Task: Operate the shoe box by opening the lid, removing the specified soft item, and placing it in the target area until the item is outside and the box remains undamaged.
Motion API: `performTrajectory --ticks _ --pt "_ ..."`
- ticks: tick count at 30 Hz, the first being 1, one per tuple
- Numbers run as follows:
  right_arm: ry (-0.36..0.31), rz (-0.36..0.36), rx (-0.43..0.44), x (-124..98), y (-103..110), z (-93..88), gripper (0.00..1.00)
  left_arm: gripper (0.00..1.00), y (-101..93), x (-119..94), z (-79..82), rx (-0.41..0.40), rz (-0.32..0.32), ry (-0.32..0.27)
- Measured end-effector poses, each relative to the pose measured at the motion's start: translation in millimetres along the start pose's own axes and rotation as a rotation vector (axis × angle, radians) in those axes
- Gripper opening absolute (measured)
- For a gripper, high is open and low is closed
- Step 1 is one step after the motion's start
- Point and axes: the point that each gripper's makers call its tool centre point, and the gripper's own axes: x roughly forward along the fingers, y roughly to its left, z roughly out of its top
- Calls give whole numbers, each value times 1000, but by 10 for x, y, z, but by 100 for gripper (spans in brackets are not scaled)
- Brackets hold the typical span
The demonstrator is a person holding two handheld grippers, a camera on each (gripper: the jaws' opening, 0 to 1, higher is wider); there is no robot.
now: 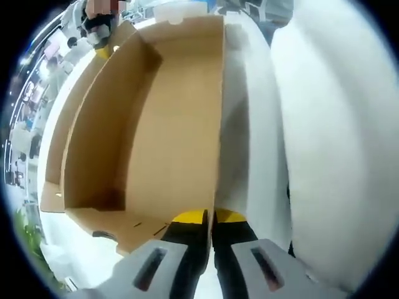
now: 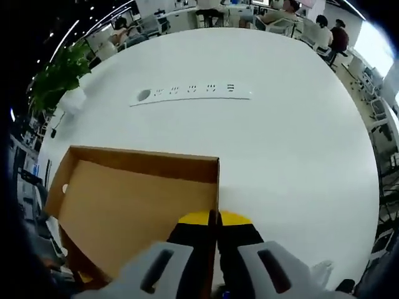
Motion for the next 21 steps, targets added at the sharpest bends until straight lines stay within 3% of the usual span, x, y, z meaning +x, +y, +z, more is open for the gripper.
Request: performTrajectory --ticks 3,10,13,15,21 --pt "-54 -5 -65 -34 39 64 0 2 2 4 1 -17 -8 9" --pt "-93 -6 -58 -132 66 122 0 2 -7 1 -2 -14 24 6" --pt "-133 -29 -146 -204 96 184 0 2 4 1 0 -28 15 10" --pt "-185 -16 -143 -318 166 227 0 2 13 3 1 -43 9 13" --pt "-247 -13 -148 -450 137 218 0 2 2 3 -6 -51 -6 27"
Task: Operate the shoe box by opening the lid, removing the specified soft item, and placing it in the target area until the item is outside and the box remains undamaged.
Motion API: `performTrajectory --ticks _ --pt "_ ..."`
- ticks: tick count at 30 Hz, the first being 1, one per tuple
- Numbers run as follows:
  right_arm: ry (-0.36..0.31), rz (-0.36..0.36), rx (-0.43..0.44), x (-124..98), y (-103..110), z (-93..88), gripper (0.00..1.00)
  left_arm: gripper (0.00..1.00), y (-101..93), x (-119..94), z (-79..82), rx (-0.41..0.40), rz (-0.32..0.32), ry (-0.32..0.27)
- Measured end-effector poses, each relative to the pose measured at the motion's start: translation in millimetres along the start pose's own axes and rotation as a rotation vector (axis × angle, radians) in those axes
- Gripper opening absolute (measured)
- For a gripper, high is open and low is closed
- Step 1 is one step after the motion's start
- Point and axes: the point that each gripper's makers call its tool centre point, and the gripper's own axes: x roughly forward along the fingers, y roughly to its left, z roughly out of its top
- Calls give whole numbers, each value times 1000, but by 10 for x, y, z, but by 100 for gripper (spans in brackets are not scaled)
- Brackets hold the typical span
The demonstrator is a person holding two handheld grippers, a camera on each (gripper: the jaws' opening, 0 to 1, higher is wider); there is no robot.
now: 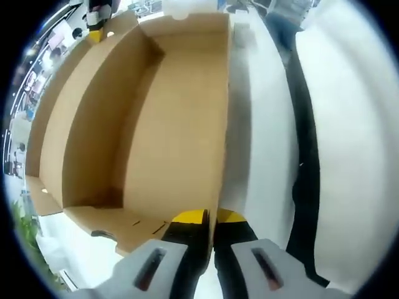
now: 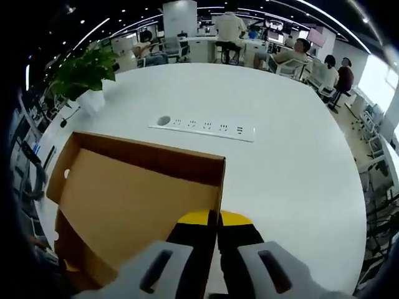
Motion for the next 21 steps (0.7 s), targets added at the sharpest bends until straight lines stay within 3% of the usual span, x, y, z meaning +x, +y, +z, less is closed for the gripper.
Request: performTrajectory --ticks 2,11,15,18,21 --pt "-59 1 39 -49 0 50 0 2 -4 1 -4 0 0 8" --pt "-125 -7 114 -293 -38 30 0 2 -11 -7 -13 12 6 16" --pt "-156 -10 69 -425 -11 83 0 2 -7 -11 -10 5 5 24" --pt "-157 -20 93 -487 -29 38 0 3 -10 -10 -16 10 5 24" --pt "-193 -40 47 -579 -19 26 0 3 -11 -8 -23 5 18 31"
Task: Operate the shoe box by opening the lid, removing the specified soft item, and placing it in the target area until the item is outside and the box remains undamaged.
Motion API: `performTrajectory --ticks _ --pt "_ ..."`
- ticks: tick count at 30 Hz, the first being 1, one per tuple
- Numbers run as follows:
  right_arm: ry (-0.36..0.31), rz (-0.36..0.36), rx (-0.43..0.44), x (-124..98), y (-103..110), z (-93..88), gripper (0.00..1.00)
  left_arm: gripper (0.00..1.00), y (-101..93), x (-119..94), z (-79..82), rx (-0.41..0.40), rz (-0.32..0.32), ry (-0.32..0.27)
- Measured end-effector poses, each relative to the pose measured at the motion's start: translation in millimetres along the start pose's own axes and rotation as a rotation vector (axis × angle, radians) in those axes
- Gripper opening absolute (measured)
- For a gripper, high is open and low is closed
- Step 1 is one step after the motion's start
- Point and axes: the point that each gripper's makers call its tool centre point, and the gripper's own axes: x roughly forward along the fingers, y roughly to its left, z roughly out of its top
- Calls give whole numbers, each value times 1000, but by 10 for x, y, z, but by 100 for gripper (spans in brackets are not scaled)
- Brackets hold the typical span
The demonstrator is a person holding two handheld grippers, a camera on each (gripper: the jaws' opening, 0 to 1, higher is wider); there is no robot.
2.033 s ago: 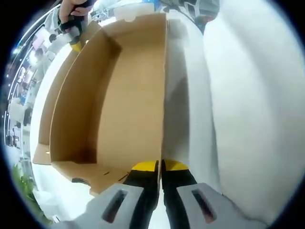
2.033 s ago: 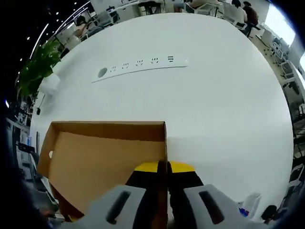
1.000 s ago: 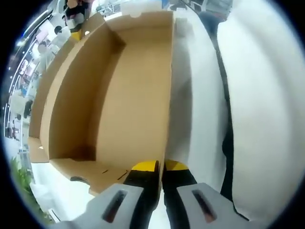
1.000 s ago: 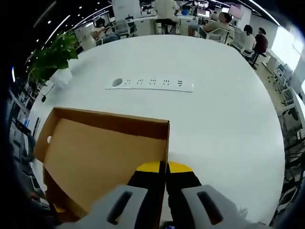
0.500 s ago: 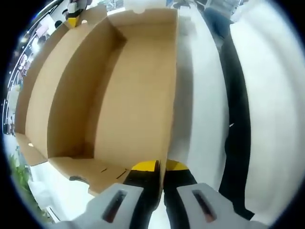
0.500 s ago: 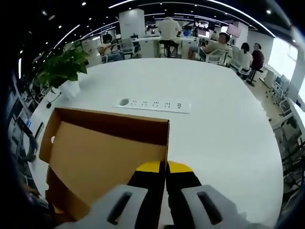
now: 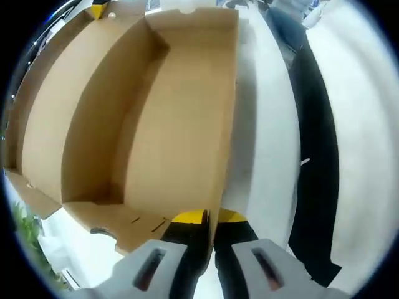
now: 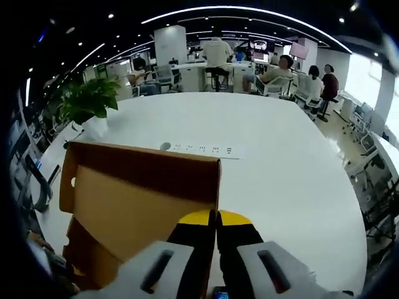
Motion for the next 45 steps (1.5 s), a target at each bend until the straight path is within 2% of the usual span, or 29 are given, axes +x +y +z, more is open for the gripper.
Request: performTrajectory --ticks 4,7,10,13,14,22,26,29,32,45 --pt "-16 -6 72 -53 -60 -48 0 3 -5 2 -11 24 -1 0" --pt "-17 19 133 -162 -49 -30 0 2 -4 4 -12 33 -6 0" --pt "-46 13 -2 -281 20 41 0 2 6 6 -4 21 -8 -1" --pt "-53 3 24 -305 -5 -8 0 2 7 10 -5 25 -12 0" --pt "-73 11 66 -316 7 4 0 2 8 10 -5 25 -11 -1" --pt "-93 25 21 -549 49 -61 0 3 8 14 -10 20 -10 2" --pt "-102 26 18 -588 43 -105 0 3 10 14 -8 22 -11 0" --pt "-118 15 -15 -638 63 -123 0 3 9 14 -6 16 -10 1" --pt "-129 28 8 -692 61 -169 0 3 9 14 -7 18 -8 1" --pt "-127 7 -11 -837 105 -292 0 3 9 12 -4 21 4 -6"
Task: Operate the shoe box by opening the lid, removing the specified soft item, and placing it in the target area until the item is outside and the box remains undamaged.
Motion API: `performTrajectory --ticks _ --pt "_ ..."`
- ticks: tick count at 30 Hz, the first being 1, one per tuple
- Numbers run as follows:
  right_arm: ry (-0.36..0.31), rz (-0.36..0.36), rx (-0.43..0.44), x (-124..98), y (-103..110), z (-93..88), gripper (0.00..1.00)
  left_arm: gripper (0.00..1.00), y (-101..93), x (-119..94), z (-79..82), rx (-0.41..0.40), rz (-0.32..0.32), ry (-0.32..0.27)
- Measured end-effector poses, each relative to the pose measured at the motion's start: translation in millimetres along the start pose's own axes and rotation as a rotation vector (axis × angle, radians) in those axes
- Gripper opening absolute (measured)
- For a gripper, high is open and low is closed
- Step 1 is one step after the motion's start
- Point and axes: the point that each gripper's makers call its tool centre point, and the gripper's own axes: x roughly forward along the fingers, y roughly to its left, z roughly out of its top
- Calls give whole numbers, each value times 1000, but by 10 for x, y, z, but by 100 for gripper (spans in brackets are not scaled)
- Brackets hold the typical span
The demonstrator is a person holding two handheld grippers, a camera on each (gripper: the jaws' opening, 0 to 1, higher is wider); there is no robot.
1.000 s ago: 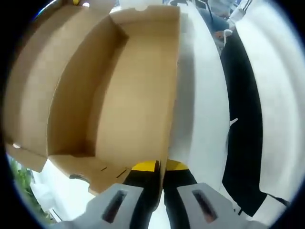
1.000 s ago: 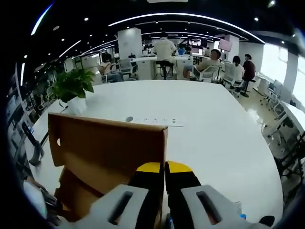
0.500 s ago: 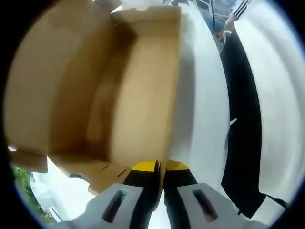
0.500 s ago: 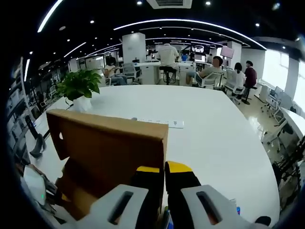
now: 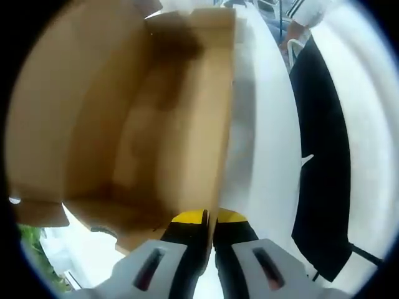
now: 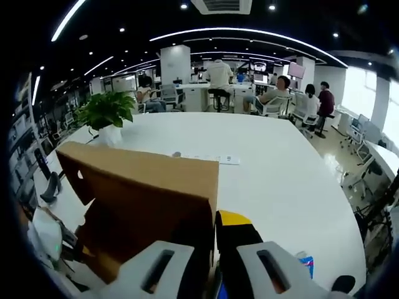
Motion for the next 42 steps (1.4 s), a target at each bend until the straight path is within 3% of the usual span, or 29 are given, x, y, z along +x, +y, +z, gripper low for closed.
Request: performTrajectory --ticks 6,17,24,29,33,34,35,36,37,41,42 --pt "6 -7 -16 -60 37 -77 0 3 12 -23 5 -9 -28 -21" --pt "41 -14 1 -165 44 -245 0 4 -1 -9 10 9 5 -27" --pt "85 -25 -14 -202 96 -419 0 6 23 -6 -13 83 62 -18" --pt "109 -30 -23 -223 116 -501 0 7 39 -21 4 40 45 -27" --pt "116 -29 -27 -218 119 -513 0 11 14 -63 53 -1 30 -82" --pt "116 -30 -27 -212 113 -516 0 14 -5 -88 130 -16 38 -132" --pt "112 -26 -18 -208 111 -515 0 16 -39 -128 214 49 43 -191" --pt "118 -21 6 -201 109 -535 0 18 -29 -158 210 88 68 -194" --pt "123 -22 3 -199 104 -546 0 18 3 -184 202 67 93 -203" --pt "120 -28 4 -201 114 -548 0 27 -50 -233 227 -180 29 -312" --pt "118 -30 15 -200 112 -545 0 29 -50 -246 233 -186 33 -327"
